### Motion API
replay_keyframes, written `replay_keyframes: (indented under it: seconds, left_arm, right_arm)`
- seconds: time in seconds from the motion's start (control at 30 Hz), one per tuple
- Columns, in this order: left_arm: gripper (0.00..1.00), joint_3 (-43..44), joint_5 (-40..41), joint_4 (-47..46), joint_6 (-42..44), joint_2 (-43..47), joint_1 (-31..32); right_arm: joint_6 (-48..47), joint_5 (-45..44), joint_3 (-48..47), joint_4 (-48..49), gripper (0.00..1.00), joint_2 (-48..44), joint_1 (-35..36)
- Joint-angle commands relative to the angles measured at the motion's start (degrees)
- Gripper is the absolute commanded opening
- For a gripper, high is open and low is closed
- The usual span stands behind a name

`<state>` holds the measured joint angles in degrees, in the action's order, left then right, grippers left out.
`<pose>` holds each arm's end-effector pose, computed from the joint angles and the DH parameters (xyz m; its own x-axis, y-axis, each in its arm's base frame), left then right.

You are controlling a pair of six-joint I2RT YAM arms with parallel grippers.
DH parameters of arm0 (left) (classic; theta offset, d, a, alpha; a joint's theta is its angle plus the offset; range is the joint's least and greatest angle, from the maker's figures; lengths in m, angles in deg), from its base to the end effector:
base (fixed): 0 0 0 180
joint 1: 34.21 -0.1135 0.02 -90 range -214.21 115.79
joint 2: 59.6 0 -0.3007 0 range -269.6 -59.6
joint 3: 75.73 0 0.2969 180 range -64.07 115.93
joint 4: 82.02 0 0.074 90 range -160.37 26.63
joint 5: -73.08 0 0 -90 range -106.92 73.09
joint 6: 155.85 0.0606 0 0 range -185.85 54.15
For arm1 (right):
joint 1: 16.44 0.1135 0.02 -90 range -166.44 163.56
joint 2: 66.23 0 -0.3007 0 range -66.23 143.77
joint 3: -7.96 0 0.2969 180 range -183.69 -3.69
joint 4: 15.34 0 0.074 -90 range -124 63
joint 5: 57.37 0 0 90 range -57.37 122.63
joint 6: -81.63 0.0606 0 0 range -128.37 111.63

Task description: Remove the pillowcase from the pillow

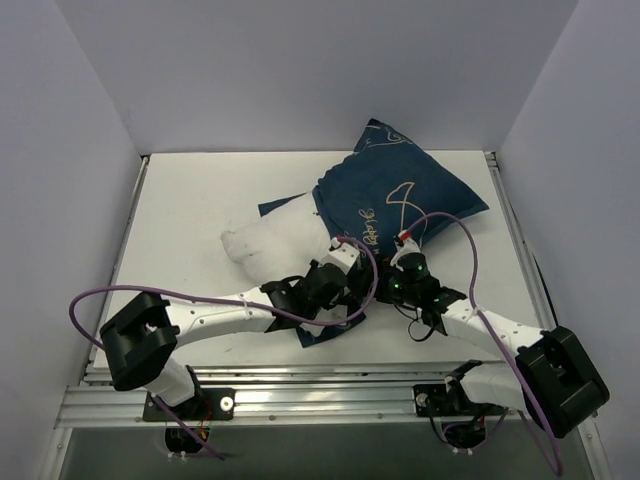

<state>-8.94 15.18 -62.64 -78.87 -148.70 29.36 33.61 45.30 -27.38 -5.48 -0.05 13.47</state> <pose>0.1996 -0.3291 0.2181 -0.4195 0.4153 -0.8072 0.5003 0.8478 0.1761 0.2342 0.1500 0.1887 -0.6749 0.3646 -0.6416 -0.2860 0.6722 0.6829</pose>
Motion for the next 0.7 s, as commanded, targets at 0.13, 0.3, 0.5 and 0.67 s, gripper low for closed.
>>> replay_keyframes:
  seconds: [0.13,0.3,0.5,0.67]
  left_arm:
    - [0.02,0.33,-1.25,2.64,-1.92,4.1,-1.43]
    - [0.02,0.41,0.77,6.42,-2.63,8.14,-3.97]
    - [0.02,3.13,2.61,22.29,-7.1,16.75,-7.84]
    - [0.02,5.07,1.74,32.78,-9.66,27.72,-13.28]
  right_arm:
    - [-1.8,0.61,-0.04,5.38,0.31,1.86,-0.9]
    - [-4.79,-1.15,-3.91,-0.67,0.0,-1.04,-5.19]
    - [-6.73,-7.99,-13.91,-12.54,0.0,-2.54,-16.09]
    - [-5.59,-11.44,-21.39,-18.08,0.0,-0.35,-29.52]
